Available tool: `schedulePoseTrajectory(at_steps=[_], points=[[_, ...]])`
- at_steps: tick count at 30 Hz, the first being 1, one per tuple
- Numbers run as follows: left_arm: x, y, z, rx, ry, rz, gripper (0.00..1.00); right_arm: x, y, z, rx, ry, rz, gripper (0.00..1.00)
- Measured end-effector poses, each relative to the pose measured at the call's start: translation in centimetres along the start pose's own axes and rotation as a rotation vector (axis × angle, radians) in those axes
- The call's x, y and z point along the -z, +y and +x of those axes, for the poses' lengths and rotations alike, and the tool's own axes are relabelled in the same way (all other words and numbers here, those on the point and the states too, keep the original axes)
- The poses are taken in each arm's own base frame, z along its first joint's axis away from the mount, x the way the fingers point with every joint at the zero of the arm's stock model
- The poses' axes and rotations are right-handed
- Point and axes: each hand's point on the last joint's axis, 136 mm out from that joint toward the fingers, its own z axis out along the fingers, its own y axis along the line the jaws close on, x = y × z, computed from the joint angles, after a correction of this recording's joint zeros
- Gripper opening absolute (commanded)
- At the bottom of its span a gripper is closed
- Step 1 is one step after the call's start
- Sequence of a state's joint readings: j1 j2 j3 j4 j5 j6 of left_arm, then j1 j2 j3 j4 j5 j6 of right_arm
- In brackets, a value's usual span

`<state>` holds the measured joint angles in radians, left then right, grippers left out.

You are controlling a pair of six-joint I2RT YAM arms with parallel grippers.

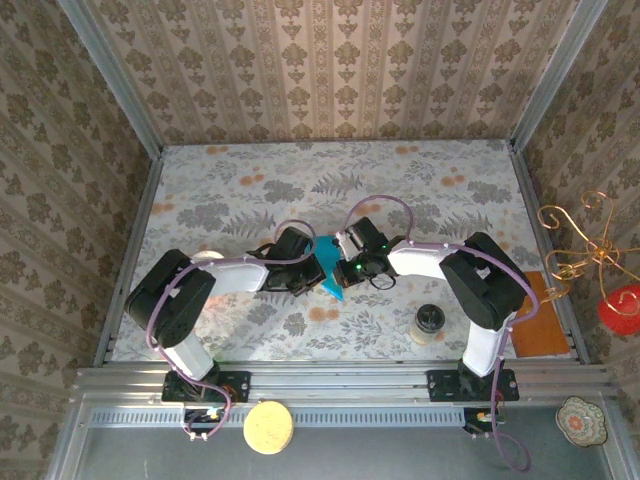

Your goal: Fold a paper plane with a square sheet of paper (pick it up from the middle)

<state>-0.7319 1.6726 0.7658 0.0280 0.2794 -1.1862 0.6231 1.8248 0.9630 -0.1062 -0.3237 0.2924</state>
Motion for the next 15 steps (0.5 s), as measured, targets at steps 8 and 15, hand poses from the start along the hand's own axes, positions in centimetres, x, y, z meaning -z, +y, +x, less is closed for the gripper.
schedulePoseTrajectory(at_steps=[8, 15], points=[[-0.27, 0.24, 0.02, 0.003, 0.004, -0.007, 0.1, -0.02, -0.01, 0.02, -0.002, 0.002, -0.003, 0.0], [-0.26, 0.23, 0.02, 0.003, 0.005, -0.006, 0.1, -0.01, 0.05, -0.01, -0.004, 0.002, -0.006, 0.03]])
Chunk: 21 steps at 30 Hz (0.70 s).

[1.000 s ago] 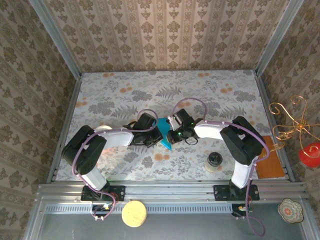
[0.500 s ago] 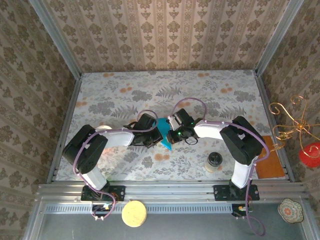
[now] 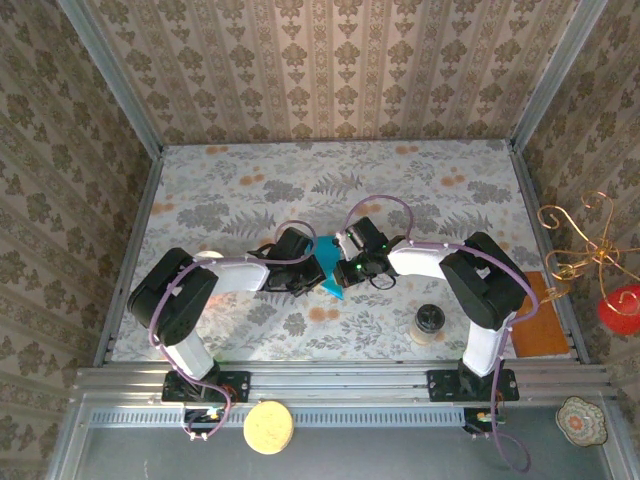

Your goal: Fold a paper plane with a square sheet of paper (pick it up from the middle)

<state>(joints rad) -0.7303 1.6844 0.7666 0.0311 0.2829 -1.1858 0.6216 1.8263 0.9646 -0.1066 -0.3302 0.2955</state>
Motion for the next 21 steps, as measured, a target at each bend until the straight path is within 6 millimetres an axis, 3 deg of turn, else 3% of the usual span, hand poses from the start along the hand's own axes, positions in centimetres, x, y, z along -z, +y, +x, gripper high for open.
schedulePoseTrajectory(at_steps=[8, 21], points=[[-0.05, -0.08, -0.07, 0.001, 0.001, -0.002, 0.1, 0.26, 0.2, 0.06, -0.075, 0.015, -0.043, 0.24], [-0.07, -0.11, -0.08, 0.001, 0.001, 0.0, 0.1, 0.58, 0.57, 0.3, -0.144, 0.044, -0.093, 0.29]])
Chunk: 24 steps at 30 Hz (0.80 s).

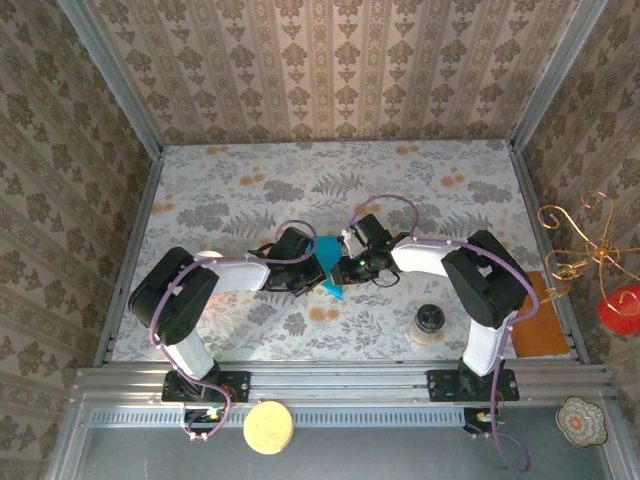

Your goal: Fold a paper plane with a square sheet of paper (pick it up from the middle)

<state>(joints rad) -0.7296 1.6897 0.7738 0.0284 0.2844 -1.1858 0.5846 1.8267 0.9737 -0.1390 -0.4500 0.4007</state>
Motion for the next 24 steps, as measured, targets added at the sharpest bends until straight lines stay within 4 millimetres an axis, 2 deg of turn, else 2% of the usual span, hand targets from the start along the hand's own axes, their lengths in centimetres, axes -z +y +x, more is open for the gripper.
schedulePoseTrajectory(at_steps=[16, 24], points=[[0.09, -0.14, -0.08, 0.002, 0.001, 0.008, 0.12, -0.36, -0.06, -0.42, -0.021, 0.002, -0.001, 0.24], [0.22, -0.64, -0.2, -0.004, -0.003, 0.028, 0.13, -0.4, -0.08, -0.41, -0.025, 0.002, -0.002, 0.15]])
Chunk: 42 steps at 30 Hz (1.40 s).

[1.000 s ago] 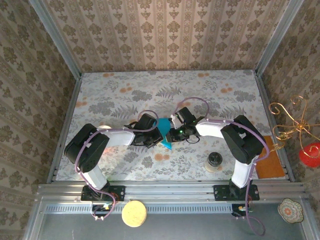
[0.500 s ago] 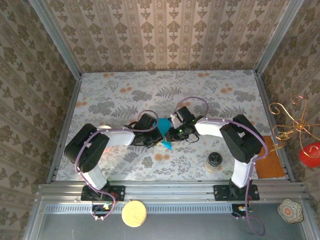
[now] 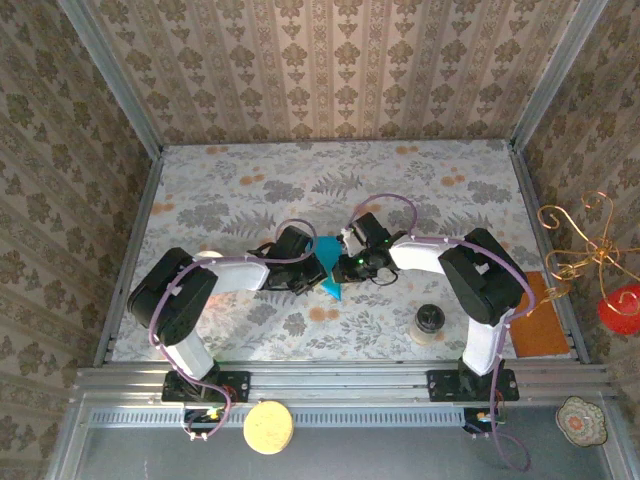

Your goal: Fold a paper plane with a square sheet of paper (pick it up from the middle)

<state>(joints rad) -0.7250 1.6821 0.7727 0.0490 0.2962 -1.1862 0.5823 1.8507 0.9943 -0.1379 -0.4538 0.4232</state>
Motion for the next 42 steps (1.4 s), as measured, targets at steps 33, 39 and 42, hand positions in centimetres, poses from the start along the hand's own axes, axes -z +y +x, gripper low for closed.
schedulePoseTrajectory(at_steps=[33, 39, 42], points=[[-0.3, -1.1, -8.1, -0.091, -0.038, -0.091, 0.15, 0.0, -0.3, -0.3, 0.011, -0.013, 0.016, 0.05], [-1.5, -0.8, -8.3, -0.114, 0.0, -0.126, 0.13, 0.0, -0.3, -0.3, 0.012, -0.013, 0.016, 0.05], [-1.5, -0.8, -8.3, -0.119, 0.008, -0.132, 0.12, 0.0, -0.3, -0.3, 0.015, -0.014, 0.019, 0.05]])
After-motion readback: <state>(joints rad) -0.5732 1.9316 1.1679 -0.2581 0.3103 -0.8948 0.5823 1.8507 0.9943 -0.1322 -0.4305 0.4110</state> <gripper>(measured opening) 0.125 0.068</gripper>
